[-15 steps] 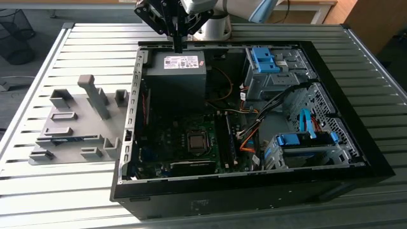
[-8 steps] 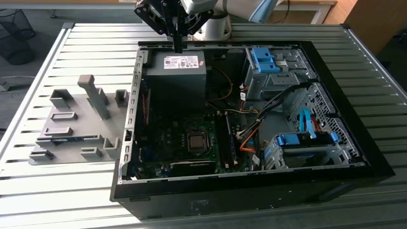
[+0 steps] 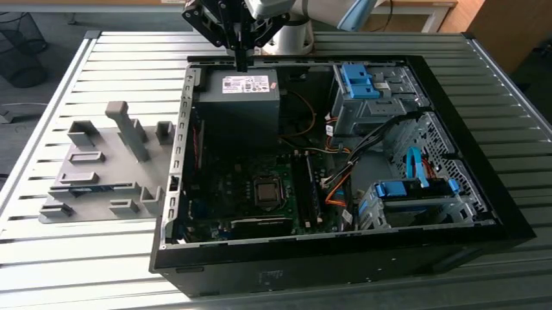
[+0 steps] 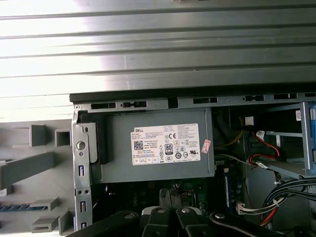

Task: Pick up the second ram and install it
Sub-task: 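Reach for the second ram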

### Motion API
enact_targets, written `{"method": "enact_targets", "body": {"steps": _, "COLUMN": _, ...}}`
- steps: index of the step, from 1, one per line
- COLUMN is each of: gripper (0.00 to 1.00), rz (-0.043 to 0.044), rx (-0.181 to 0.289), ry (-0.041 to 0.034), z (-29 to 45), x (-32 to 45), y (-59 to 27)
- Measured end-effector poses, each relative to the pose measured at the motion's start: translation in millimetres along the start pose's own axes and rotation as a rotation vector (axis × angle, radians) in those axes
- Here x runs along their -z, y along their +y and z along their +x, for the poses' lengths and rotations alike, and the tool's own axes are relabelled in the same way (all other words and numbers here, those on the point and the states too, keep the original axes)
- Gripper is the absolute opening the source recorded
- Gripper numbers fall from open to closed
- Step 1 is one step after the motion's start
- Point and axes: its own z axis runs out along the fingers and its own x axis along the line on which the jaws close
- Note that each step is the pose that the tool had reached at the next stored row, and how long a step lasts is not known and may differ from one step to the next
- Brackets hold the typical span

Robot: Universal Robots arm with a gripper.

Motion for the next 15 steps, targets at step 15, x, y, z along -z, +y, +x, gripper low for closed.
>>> {"method": "enact_targets", "body": {"steps": 15, "gripper": 0.11, "rz": 0.0001, "rx": 0.0, "ry": 0.0001, "z": 20.9, "x": -0.6, "y": -1.6}}
